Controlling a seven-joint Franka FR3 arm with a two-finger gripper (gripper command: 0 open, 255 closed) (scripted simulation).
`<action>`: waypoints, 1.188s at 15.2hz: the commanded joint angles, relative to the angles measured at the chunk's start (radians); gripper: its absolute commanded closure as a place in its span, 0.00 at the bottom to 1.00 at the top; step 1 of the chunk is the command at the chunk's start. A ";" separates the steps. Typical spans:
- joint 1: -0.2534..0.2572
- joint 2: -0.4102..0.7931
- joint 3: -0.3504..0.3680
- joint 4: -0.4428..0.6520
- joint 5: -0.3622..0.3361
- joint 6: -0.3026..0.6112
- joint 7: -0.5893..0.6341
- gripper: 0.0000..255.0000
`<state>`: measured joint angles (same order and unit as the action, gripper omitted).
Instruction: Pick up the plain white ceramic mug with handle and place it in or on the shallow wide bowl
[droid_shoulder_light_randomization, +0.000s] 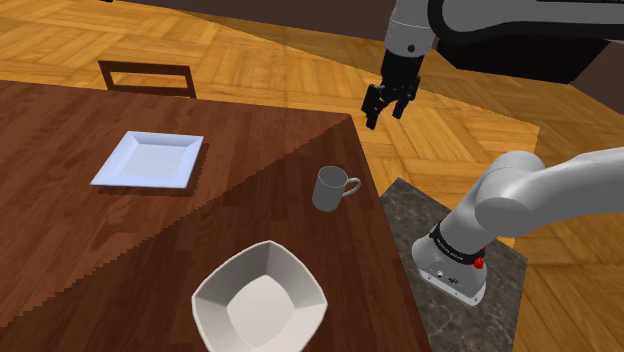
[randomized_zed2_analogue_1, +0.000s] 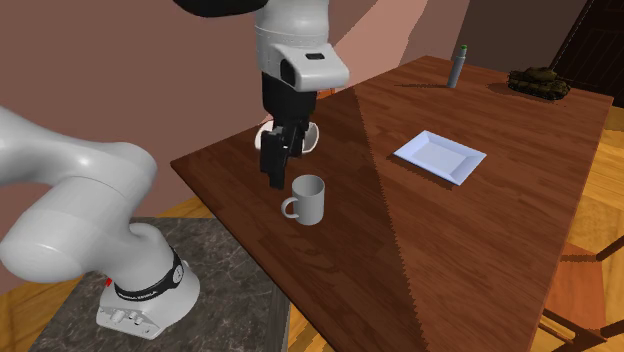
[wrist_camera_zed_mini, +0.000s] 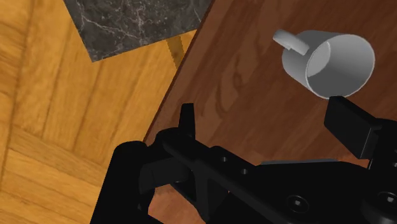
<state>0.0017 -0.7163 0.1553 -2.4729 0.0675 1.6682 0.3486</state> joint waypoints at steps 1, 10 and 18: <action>0.006 0.032 0.035 -0.020 0.038 0.044 0.064 0.00; 0.022 0.269 0.188 -0.025 0.170 0.269 0.323 0.00; 0.026 0.435 0.260 -0.016 0.204 0.425 0.443 0.00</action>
<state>0.0274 -0.2882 0.4128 -2.4827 0.2699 2.0789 0.7897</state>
